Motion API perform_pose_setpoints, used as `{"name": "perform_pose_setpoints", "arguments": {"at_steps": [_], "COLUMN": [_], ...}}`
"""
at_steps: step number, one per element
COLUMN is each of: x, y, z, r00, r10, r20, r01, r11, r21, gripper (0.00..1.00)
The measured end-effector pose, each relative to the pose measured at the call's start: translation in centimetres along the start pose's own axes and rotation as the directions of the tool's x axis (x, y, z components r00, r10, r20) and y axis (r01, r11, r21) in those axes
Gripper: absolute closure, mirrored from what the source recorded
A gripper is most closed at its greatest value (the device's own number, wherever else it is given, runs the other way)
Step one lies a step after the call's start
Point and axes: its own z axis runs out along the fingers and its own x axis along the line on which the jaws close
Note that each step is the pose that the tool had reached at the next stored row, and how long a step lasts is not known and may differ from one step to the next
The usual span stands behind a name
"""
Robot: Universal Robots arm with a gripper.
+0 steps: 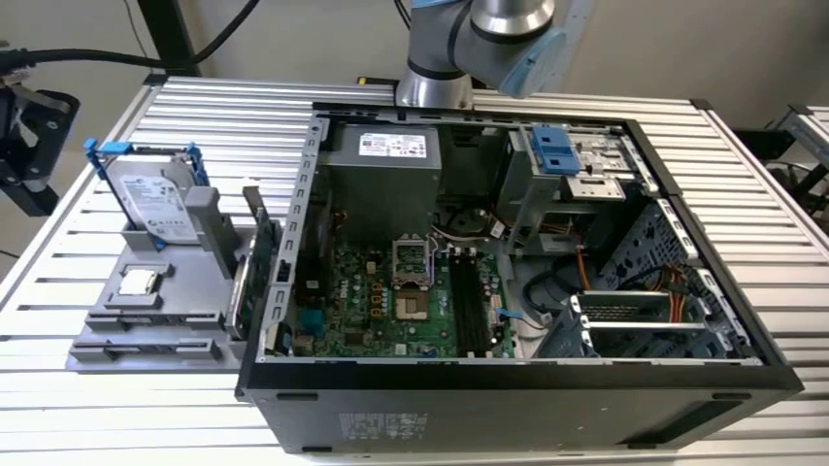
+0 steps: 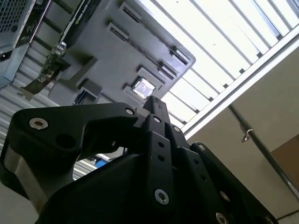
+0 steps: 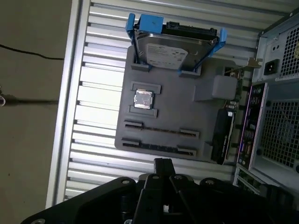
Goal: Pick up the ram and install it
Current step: 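Pick up the ram and move it above insertion slot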
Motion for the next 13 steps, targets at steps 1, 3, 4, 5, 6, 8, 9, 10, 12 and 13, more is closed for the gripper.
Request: {"name": "perform_pose_setpoints", "arguments": {"at_steps": [1, 3, 4, 5, 6, 8, 9, 10, 12, 13], "x": [0.0, 0.0, 0.0, 0.0, 0.0, 0.0, 0.0, 0.0, 0.0, 0.0], "y": [0.0, 0.0, 0.0, 0.0, 0.0, 0.0, 0.0, 0.0, 0.0, 0.0], "z": [0.0, 0.01, 0.0, 0.0, 0.01, 0.0, 0.01, 0.01, 0.0, 0.0], "r00": [0.9999, 0.9994, 0.999, 0.9984, 0.9978, 0.9961, 0.9949, 0.9937, 0.9905, 0.989], "r10": [-0.01, -0.034, -0.045, -0.056, -0.066, -0.089, -0.101, -0.112, -0.137, -0.148], "r20": [-0.0006, -0.0016, -0.0022, -0.0028, -0.0033, -0.0045, -0.0051, -0.0056, -0.0069, -0.0074], "r01": [0.01, 0.034, 0.045, 0.056, 0.066, 0.089, 0.101, 0.112, 0.137, 0.148], "r11": [0.9999, 0.9994, 0.999, 0.9984, 0.9978, 0.9961, 0.9949, 0.9937, 0.9906, 0.989], "r21": [0.0, -0.0002, -0.0001, 0.0, 0.0001, 0.0005, 0.0006, 0.0004, 0.0003, 0.0002], "gripper": [1.0, 1.0, 1.0, 1.0, 1.0, 1.0, 1.0, 1.0, 1.0, 1.0]}}
